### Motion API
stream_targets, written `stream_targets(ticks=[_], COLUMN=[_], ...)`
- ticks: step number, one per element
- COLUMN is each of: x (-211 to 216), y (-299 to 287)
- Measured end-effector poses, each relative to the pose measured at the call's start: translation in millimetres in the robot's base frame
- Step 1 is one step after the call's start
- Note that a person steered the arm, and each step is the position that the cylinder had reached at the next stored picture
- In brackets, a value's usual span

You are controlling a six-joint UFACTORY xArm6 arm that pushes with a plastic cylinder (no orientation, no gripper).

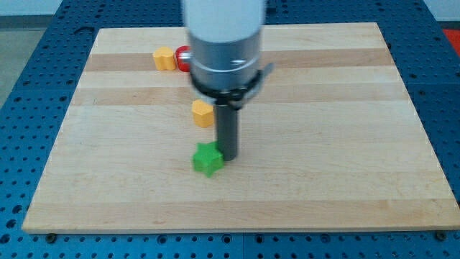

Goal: Slide the green circle closer to the yellow hexagon

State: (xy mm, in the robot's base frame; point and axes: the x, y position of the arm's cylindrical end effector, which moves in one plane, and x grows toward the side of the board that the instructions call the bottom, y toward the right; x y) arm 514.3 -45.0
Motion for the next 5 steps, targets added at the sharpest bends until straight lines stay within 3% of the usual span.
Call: stream_targets(ticks=[1,2,4,5], x=[5.0,6.4,-25.4,-72.0], y=[-72.9,-101.1,47.8,119.4])
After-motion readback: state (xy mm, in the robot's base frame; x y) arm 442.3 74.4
